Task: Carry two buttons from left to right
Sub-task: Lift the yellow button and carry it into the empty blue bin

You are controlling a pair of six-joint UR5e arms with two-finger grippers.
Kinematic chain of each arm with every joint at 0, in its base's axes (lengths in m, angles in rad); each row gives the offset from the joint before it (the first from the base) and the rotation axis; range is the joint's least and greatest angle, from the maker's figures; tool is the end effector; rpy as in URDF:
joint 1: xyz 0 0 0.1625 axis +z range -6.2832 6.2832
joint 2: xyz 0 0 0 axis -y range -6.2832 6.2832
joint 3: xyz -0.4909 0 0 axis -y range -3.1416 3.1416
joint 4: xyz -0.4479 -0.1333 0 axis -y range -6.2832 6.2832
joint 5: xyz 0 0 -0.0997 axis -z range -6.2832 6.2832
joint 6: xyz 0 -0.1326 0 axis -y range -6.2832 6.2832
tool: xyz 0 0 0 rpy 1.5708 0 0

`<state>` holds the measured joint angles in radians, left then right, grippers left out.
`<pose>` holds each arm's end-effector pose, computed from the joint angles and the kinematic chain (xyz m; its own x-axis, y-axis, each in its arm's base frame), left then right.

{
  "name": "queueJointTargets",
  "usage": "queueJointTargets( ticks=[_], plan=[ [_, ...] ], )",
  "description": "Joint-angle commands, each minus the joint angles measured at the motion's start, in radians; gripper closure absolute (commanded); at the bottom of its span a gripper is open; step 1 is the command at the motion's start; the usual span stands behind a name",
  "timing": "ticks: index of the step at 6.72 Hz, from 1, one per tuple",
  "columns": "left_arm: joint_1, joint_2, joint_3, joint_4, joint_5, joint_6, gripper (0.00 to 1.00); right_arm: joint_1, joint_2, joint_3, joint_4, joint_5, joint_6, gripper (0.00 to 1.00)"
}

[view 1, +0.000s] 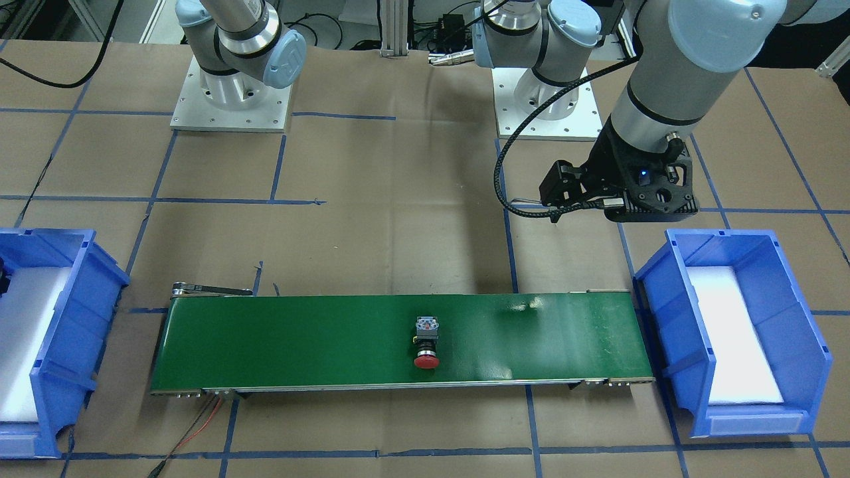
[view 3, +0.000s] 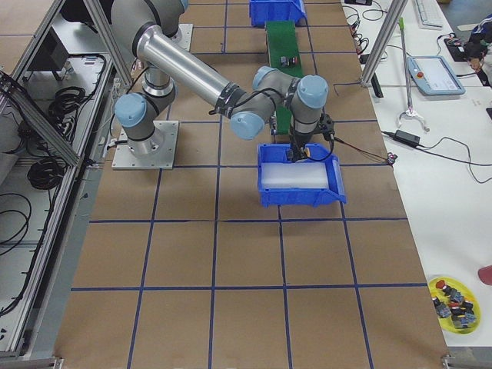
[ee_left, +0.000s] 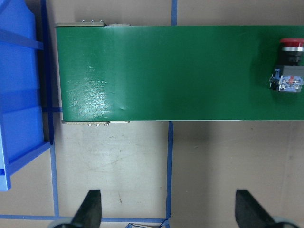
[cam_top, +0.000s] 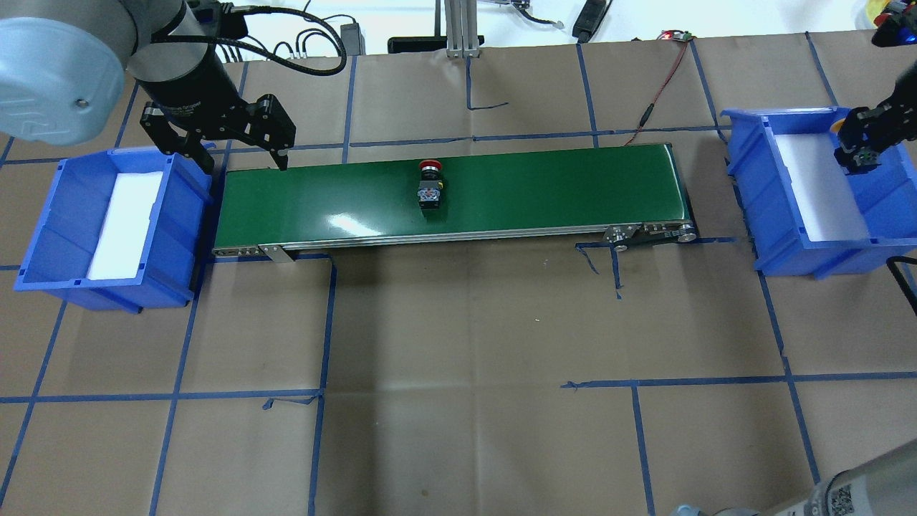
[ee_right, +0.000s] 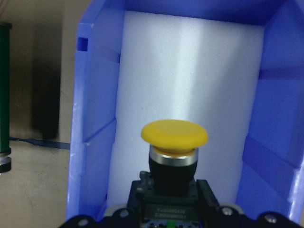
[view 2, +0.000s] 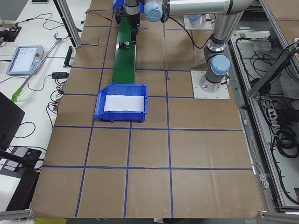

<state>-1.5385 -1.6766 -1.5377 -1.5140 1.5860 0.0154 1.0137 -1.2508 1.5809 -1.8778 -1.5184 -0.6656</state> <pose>-0.1120 -0.6001 0.4840 -0.9997 -0.0167 -0.0150 -0.0169 0.9997 0.0161 -0.2377 -0.6469 0.3486 -0.9926 -0.1079 -0.0554 -0.1073 0.9941 -0.0142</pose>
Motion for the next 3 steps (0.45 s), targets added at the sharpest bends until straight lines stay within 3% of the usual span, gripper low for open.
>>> queueJointTargets(
  ticks=[1,3],
  plan=[
    [0.0,0.0,0.002,0.0,0.0,0.0,0.0,-0.038,0.01,0.106,-0.107,0.003,-0.003,0.96],
    [0.0,-0.002,0.004,0.0,-0.001,0.0,0.0,-0.037,0.048,0.187,-0.229,-0.006,-0.003,0.96]
  ],
)
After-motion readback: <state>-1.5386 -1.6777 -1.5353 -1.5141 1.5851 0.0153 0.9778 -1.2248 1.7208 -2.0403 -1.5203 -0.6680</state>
